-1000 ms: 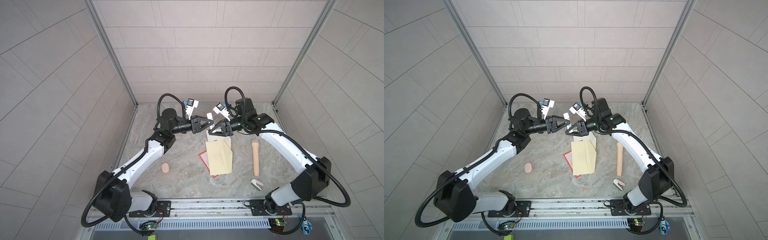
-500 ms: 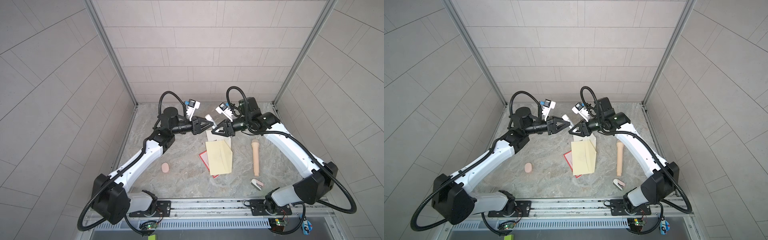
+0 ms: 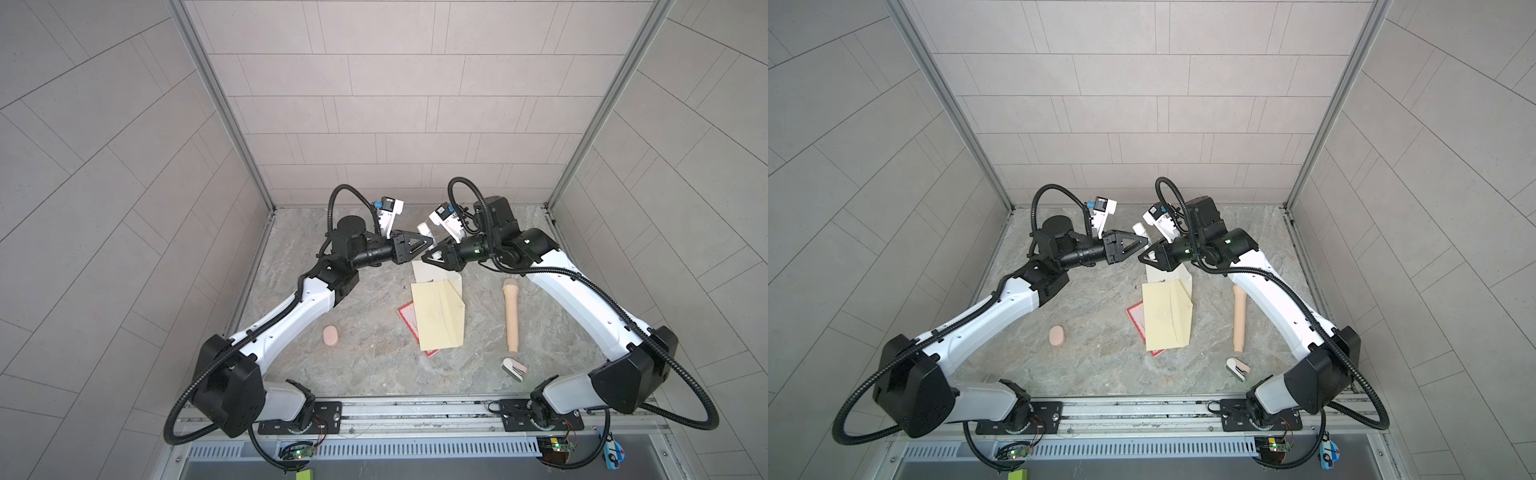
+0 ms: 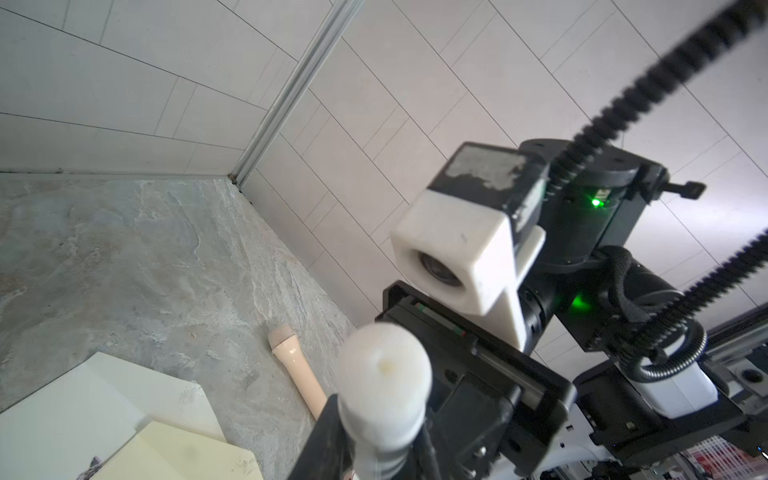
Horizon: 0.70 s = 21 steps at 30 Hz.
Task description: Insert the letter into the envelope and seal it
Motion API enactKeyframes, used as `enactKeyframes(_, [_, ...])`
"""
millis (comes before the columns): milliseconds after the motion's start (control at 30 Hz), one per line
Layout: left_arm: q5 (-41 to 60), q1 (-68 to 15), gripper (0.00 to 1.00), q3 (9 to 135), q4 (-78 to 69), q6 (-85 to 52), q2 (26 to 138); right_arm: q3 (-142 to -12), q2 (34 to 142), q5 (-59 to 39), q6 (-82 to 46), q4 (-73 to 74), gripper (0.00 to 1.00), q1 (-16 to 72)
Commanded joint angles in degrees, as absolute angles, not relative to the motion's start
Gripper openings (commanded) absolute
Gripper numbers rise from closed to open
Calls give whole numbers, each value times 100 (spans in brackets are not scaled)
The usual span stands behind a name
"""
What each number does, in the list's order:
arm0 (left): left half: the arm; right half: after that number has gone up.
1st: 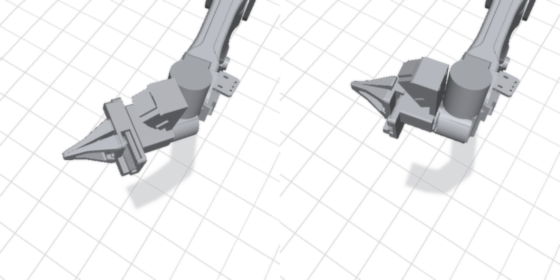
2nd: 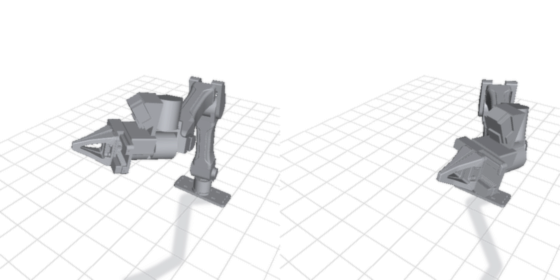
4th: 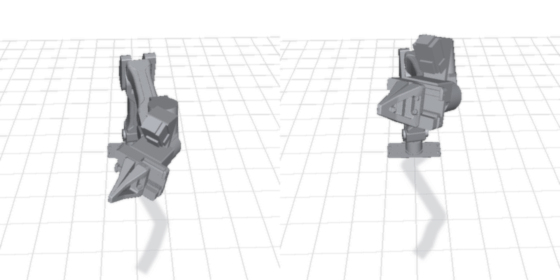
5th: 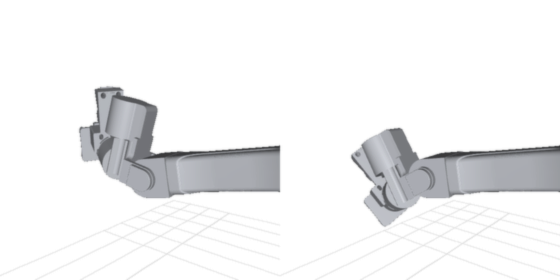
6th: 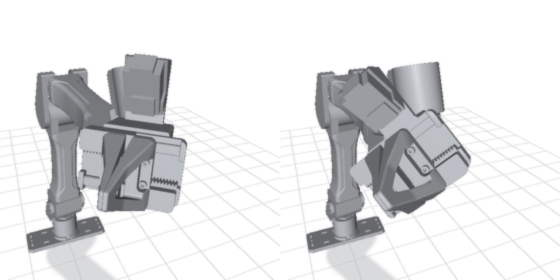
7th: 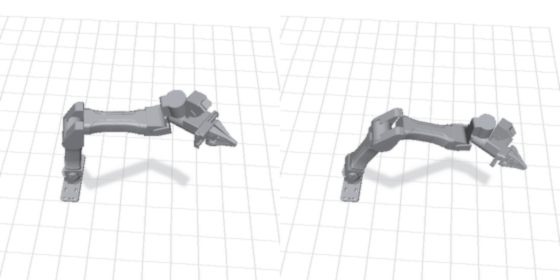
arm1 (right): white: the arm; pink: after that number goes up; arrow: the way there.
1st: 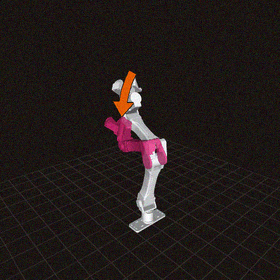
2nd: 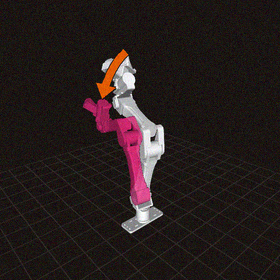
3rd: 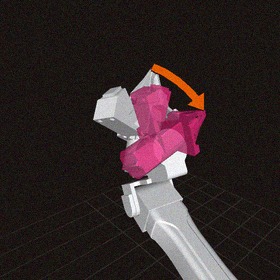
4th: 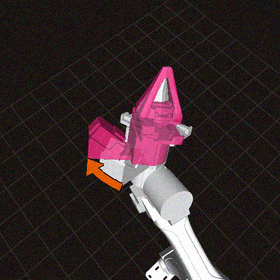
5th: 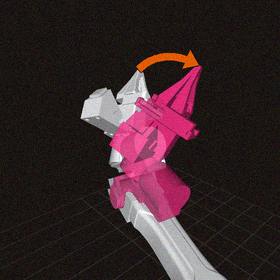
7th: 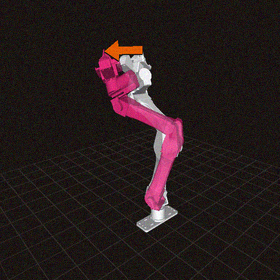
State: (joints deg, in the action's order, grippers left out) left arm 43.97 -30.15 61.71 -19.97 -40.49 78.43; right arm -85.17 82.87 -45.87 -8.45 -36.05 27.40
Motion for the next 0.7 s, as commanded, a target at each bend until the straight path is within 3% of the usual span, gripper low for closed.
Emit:
enactKeyframes(0, [3963,-2962,0,6306,-1929,-3997,7923,-8702,8085,-4752,-819,-3531,8,2794])
enactKeyframes(67, [3934,-2962,0,6299,-1881,-3969,7916,-8693,8094,-4799,-844,-3510,3,2795])
enactKeyframes(233, [4040,-2973,34,6263,-1947,-4122,7979,-8701,8108,-4907,-846,-3452,0,2795])
enactKeyframes(333, [4071,-2971,45,6246,-2004,-4201,8046,-8740,8144,-4938,-827,-3460,0,2795])
enactKeyframes(500, [4085,-2978,44,6232,-2289,-4436,8138,-8798,8200,-4974,-826,-3489,0,2793])
enactKeyframes(667, [4138,-2988,37,6220,-2643,-4670,8259,-8798,8242,-5036,-822,-3530,0,2797])
